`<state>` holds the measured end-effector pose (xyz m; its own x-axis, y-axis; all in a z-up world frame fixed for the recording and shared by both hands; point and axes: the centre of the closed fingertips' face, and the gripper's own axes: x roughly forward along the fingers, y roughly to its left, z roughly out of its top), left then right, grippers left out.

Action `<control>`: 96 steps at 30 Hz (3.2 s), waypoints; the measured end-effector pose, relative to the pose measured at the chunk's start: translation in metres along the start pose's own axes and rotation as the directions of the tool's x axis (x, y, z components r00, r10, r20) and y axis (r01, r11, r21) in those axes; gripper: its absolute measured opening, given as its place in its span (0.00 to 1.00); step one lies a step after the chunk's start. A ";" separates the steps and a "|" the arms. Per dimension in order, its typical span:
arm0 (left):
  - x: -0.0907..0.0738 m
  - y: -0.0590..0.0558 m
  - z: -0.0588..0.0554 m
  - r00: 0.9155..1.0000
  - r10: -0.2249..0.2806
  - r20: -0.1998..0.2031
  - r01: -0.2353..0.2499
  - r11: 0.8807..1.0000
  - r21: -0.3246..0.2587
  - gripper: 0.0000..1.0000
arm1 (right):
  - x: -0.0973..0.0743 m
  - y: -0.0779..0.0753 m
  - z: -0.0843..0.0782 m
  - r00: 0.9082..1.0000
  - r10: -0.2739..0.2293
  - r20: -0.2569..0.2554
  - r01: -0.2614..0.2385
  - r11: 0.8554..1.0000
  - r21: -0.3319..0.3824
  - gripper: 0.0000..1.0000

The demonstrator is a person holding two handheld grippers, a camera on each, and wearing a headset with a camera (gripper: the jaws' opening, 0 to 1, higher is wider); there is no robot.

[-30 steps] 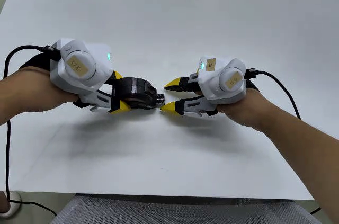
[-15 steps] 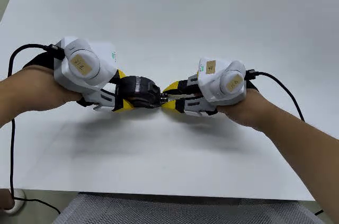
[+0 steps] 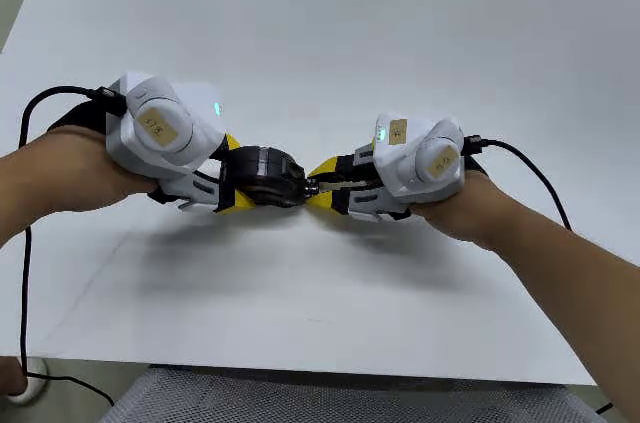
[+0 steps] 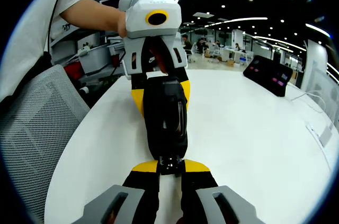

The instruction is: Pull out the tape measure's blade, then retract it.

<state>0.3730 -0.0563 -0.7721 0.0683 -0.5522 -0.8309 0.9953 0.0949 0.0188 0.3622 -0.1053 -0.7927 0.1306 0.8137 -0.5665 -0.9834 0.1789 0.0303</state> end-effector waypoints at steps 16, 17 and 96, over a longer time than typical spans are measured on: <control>0.000 0.000 0.000 1.000 -0.002 -0.007 0.002 0.999 0.035 0.27 | -0.002 0.003 -0.001 1.000 -0.022 -0.002 0.022 0.999 0.026 0.10; 0.000 0.000 -0.001 1.000 0.000 -0.005 0.001 1.000 0.031 0.27 | -0.002 0.003 -0.001 1.000 -0.022 -0.001 0.022 0.999 0.024 0.10; 0.001 0.000 0.002 1.000 -0.010 -0.003 0.010 1.000 0.015 0.27 | -0.061 -0.004 -0.038 0.994 -0.033 -0.099 0.031 0.999 -0.017 0.09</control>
<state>0.3729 -0.0584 -0.7723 0.0579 -0.5509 -0.8325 0.9969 0.0771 0.0183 0.3532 -0.1766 -0.7890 0.1496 0.7483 -0.6463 -0.9808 0.1951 -0.0012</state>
